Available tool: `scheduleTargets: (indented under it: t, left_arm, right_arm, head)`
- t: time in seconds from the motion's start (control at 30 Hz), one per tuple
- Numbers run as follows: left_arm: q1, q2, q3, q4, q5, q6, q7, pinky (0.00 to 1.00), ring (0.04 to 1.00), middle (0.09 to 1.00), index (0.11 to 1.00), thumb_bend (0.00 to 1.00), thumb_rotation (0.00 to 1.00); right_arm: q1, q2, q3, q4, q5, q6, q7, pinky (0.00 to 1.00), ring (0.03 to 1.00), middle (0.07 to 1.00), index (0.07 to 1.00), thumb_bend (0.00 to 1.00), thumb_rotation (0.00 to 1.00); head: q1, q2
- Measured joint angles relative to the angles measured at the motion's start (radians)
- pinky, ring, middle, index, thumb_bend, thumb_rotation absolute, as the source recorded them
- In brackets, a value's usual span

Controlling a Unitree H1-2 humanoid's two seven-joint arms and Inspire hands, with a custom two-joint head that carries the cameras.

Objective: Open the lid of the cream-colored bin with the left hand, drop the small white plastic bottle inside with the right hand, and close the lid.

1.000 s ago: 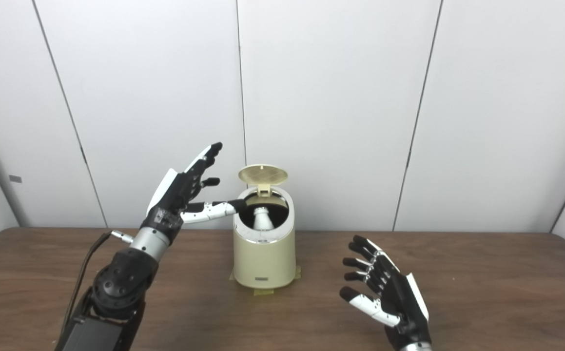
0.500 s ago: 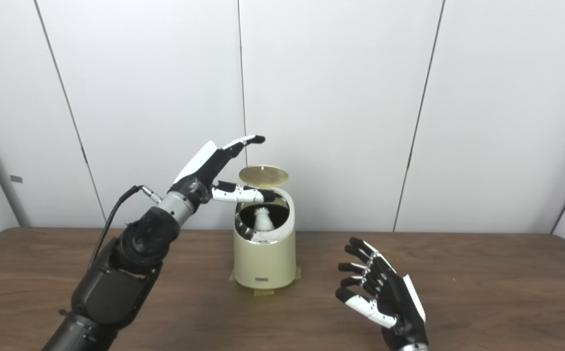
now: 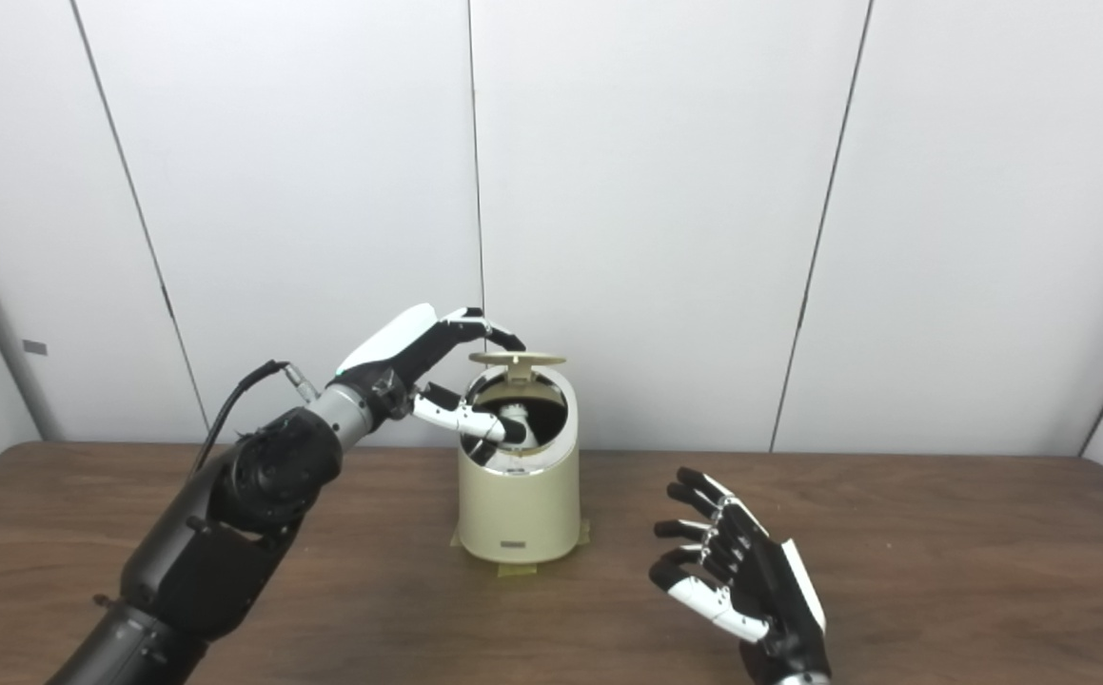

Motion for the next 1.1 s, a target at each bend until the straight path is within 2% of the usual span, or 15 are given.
scheduleTargets:
  t: [0.3,0.57,0.9,1.1]
  left_arm:
    - [0.0,0.012,0.0,-0.04,0.013,-0.013,-0.025,1.0,1.0,0.847,0.769,1.0,0.34]
    - [0.013,0.022,-0.006,-0.092,0.029,-0.022,-0.041,1.0,1.0,0.812,0.765,0.98,0.36]
    - [0.043,0.035,-0.022,-0.098,0.058,-0.061,-0.064,1.0,1.0,0.788,0.751,0.98,0.36]
    - [0.043,0.047,-0.044,-0.098,0.111,-0.089,-0.067,1.0,0.991,0.771,0.745,0.99,0.38]
  right_arm:
    - [0.001,0.005,0.007,-0.007,-0.003,0.009,0.0,0.5,0.654,0.806,0.805,0.88,0.37]
    - [0.001,0.009,0.009,-0.016,-0.004,0.012,0.0,0.5,0.645,0.802,0.804,0.87,0.36]
    - [0.001,0.014,0.013,-0.034,-0.004,0.018,-0.001,0.5,0.644,0.803,0.809,0.88,0.36]
    - [0.002,0.014,0.014,-0.044,-0.013,0.029,-0.003,0.5,0.642,0.805,0.811,0.88,0.37]
  head:
    - [-0.009,0.006]
    - [-0.018,0.014]
    - [-0.025,0.025]
    - [-0.028,0.032]
